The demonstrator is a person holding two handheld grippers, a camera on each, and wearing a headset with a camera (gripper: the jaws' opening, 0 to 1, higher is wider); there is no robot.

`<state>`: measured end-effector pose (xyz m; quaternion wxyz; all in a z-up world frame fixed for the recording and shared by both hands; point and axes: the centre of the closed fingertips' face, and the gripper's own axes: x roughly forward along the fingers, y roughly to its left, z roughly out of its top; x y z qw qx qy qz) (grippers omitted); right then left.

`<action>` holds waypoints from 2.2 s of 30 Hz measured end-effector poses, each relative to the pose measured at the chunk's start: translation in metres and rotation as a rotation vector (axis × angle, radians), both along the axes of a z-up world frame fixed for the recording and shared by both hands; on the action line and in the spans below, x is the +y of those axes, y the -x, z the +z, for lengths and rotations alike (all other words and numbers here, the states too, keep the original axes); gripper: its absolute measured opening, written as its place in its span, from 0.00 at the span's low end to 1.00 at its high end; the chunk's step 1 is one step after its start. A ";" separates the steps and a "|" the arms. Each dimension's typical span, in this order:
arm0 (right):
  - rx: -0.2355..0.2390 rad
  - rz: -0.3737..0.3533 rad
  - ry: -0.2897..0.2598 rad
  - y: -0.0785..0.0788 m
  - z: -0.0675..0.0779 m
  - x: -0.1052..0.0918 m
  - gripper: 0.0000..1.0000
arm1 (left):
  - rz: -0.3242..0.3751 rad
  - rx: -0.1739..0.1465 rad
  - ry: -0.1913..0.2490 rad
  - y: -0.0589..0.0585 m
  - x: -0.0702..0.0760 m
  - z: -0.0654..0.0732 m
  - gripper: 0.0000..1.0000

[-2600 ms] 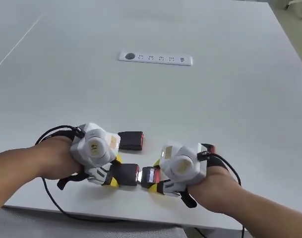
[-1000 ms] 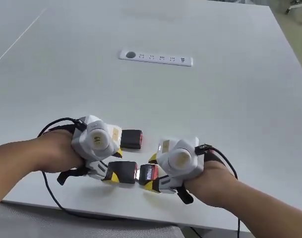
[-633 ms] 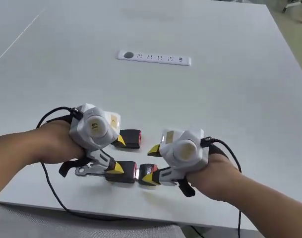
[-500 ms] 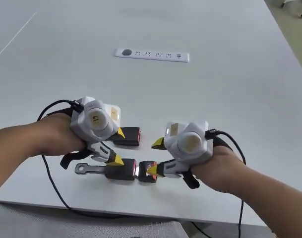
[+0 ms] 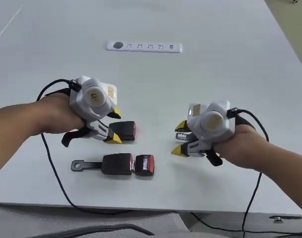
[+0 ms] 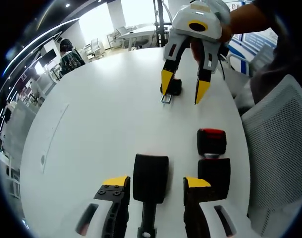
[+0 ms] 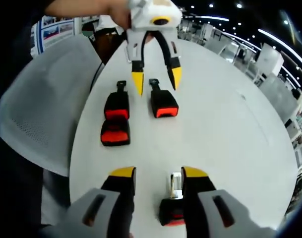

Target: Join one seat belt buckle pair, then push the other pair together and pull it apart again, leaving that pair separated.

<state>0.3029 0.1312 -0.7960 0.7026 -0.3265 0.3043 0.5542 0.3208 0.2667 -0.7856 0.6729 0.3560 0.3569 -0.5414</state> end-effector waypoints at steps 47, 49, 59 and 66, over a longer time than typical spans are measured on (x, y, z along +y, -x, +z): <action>0.024 0.007 0.132 -0.019 -0.028 -0.052 0.32 | -0.113 0.009 -0.154 -0.006 0.016 -0.036 0.31; 0.023 0.013 0.134 -0.020 -0.028 -0.047 0.32 | -0.112 0.011 -0.155 -0.006 0.016 -0.036 0.31; 0.029 0.031 0.097 -0.016 -0.027 -0.011 0.32 | -0.105 0.022 -0.152 -0.007 0.016 -0.036 0.31; 0.021 0.060 0.087 -0.014 -0.027 0.013 0.32 | -0.106 0.022 -0.155 -0.006 0.015 -0.036 0.31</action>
